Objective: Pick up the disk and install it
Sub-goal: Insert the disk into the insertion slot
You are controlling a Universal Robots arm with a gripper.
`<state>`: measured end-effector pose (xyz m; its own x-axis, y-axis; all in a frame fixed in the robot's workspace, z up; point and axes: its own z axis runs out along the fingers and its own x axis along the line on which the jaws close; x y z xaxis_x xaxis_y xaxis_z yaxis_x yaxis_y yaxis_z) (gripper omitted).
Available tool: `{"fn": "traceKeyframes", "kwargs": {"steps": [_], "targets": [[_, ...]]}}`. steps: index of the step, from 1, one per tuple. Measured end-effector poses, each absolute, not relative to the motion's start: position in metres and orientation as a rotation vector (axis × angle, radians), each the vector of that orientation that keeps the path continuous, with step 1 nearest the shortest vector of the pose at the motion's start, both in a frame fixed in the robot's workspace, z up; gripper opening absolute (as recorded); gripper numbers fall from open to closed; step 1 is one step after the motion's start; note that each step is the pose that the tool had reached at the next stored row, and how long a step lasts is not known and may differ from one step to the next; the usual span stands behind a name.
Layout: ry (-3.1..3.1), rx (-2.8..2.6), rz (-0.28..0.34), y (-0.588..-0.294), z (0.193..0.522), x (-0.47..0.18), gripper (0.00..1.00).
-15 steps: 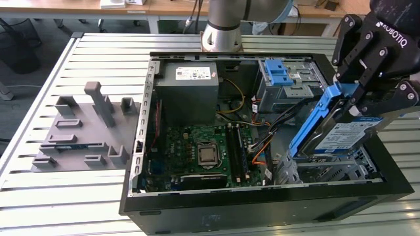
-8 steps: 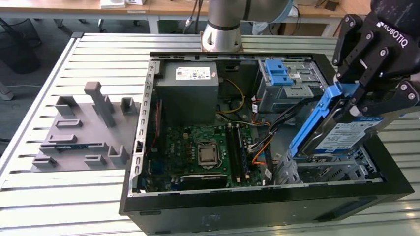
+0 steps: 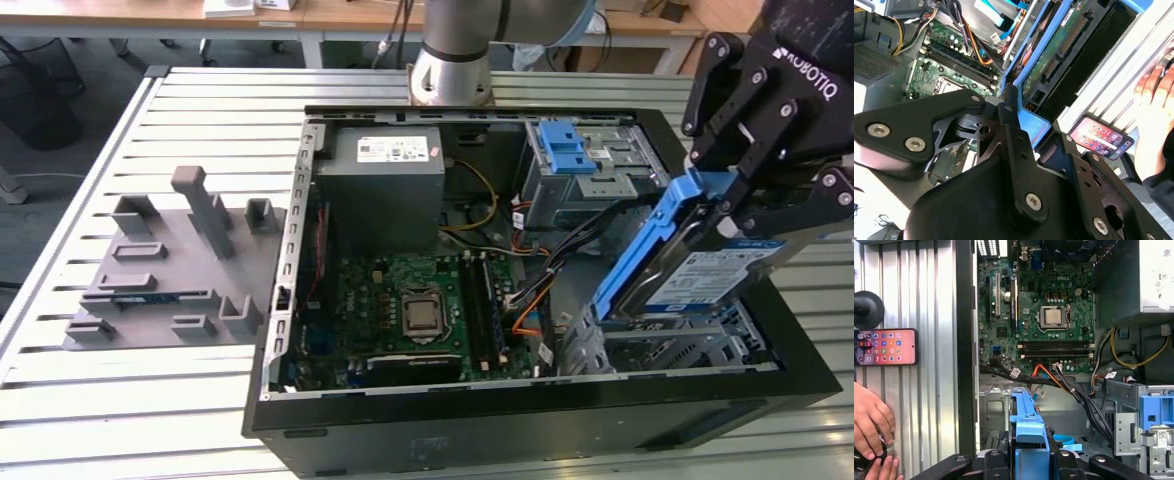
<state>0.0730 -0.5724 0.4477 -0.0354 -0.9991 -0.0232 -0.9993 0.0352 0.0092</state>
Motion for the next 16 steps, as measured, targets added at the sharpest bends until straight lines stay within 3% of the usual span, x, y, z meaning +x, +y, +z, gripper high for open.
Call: {"fn": "traceKeyframes", "kwargs": {"steps": [16], "targets": [[2.251, -2.176, 0.036, -0.5717, 0.4397, 0.0764, 0.36]]}}
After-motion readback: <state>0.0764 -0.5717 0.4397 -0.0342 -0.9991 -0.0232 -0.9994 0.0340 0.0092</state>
